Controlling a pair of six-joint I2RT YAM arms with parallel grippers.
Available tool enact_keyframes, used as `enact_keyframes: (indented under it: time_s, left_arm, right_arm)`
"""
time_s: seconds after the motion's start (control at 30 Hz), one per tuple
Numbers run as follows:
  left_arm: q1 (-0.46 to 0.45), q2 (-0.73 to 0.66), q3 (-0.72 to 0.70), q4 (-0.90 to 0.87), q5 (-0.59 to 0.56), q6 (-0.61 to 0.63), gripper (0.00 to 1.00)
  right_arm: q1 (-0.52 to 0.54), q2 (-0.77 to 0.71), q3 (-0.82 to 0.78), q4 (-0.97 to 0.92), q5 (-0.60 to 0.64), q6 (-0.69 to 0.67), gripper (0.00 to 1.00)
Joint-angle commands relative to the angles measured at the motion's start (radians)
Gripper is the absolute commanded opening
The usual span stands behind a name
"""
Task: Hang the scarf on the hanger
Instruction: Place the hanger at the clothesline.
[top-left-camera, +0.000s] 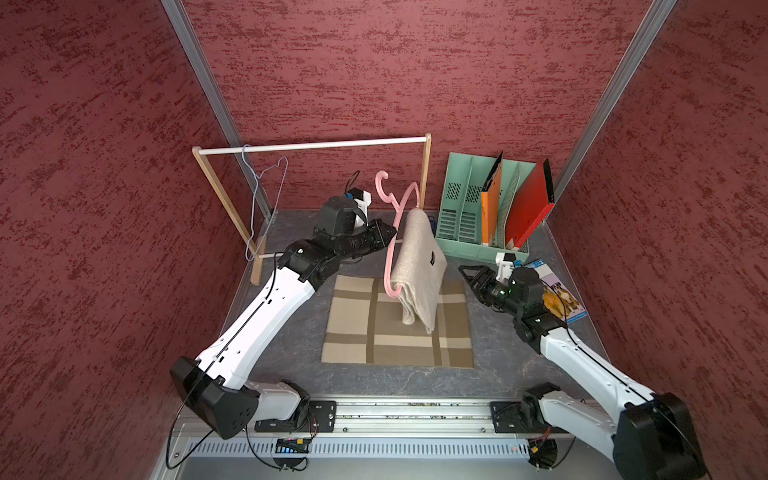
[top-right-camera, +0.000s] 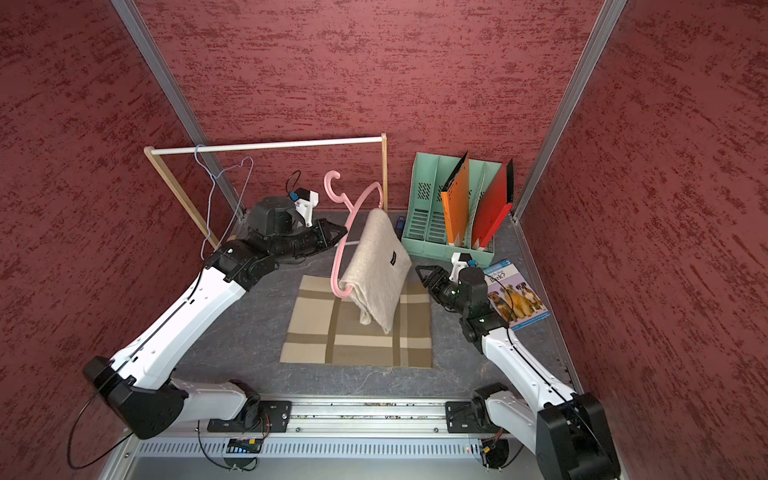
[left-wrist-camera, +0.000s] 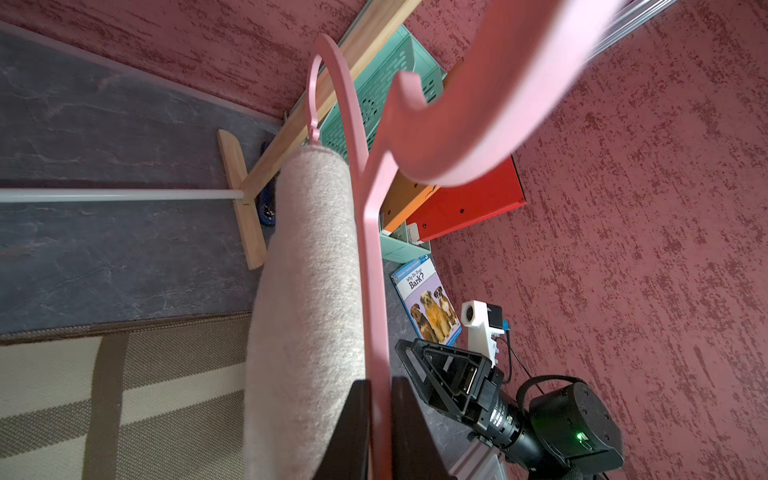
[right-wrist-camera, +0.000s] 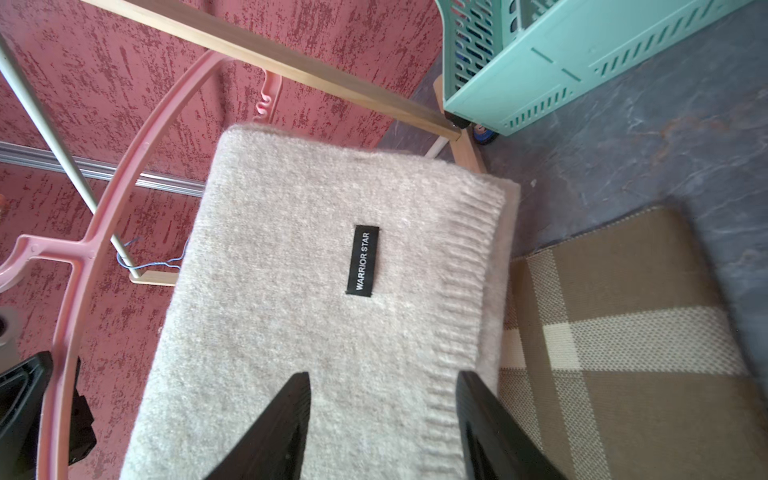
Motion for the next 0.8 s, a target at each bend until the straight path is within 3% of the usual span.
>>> enact_keyframes:
  time_s: [0.0,0.17,0.5,0.77]
  left_arm:
    - [0.002,0.016,0.058,0.065,-0.027,0.039,0.0]
    - [-0.027,0.001,0.051,0.042,-0.124,0.108,0.0]
    - [-0.133,-0.053,0.089,-0.073,-0.427,0.325,0.0]
    - [-0.2,-0.08,0.069,-0.091,-0.571,0.38,0.0]
  right_arm:
    - [-0.018,-0.006,0.038,-0.008,-0.024,-0.017,0.61]
    - [-0.031,-0.024,0.016,-0.006,-0.026,-0.014,0.61]
    - [-0.049,-0.05,-0.012,-0.015,-0.017,-0.011,0.61]
    - [-0.05,-0.058,-0.023,-0.013,-0.008,-0.008,0.61]
